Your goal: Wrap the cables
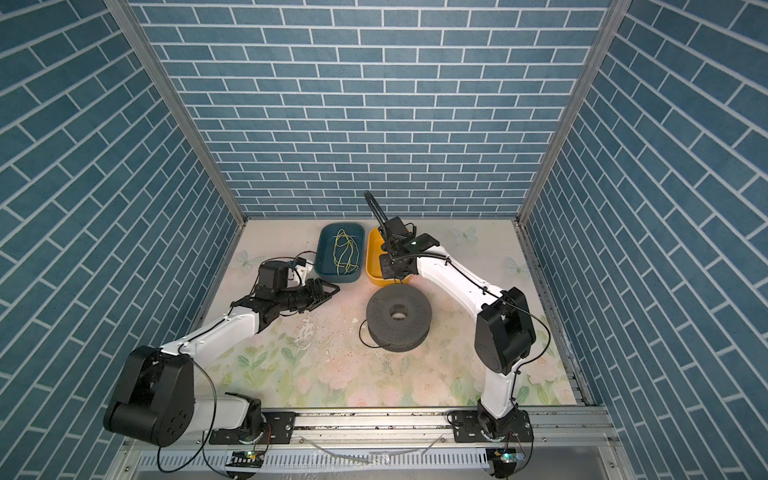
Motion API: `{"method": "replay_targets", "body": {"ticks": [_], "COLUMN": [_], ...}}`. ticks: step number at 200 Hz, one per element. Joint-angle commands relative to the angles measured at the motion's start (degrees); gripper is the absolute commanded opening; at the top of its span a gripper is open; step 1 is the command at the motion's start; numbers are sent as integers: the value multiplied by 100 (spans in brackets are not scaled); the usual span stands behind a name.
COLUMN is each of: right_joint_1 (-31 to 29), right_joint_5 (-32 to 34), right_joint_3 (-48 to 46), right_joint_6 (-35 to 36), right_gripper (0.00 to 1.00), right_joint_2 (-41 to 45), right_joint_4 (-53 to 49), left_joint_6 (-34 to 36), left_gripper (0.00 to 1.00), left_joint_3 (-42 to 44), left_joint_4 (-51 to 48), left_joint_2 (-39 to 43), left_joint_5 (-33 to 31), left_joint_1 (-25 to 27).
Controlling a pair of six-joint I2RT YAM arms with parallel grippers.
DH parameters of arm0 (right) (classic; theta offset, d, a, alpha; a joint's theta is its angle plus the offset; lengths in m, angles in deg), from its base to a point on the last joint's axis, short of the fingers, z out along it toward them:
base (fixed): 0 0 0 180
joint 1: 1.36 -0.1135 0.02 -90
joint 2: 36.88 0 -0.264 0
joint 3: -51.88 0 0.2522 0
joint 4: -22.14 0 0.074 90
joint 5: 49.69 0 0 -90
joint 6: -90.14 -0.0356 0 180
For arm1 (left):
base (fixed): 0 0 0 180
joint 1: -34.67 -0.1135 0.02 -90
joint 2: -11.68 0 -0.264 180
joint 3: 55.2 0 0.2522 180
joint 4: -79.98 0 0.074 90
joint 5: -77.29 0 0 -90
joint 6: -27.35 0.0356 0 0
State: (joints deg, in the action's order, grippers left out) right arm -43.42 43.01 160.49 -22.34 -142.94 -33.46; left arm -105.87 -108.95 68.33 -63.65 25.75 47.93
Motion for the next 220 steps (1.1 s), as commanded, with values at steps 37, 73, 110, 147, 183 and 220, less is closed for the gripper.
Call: {"method": "replay_targets", "body": {"ticks": [37,73,110,147,183,220], "right_joint_1": [-866,-1468,-1983,-2142,-2157,-1871], "right_joint_5": [-1378,-1705,-1509,-1187,-878,-333], "right_joint_3": [504,-319,-2031,-3811,-4970,-5782], "right_joint_6": [511,335,-698,-1778,-2469,-3107], "right_gripper": [0,0,0,0,0,0], "right_joint_2": [-465,-10,995,2130,3149,4026], "right_joint_4": [24,63,491,853,730,388], "left_joint_6": [216,227,235,218,218,135], "left_gripper": [52,52,51,51,51,51], "left_joint_3": [233,325,334,334,265,196], "left_joint_4": [-554,-571,-545,-501,-501,-343], "left_joint_2": [564,679,664,665,603,427], "left_joint_5": [-182,-174,-145,-176,-263,-402], "left_joint_1": [-368,-370,-368,-338,-197,136]}}
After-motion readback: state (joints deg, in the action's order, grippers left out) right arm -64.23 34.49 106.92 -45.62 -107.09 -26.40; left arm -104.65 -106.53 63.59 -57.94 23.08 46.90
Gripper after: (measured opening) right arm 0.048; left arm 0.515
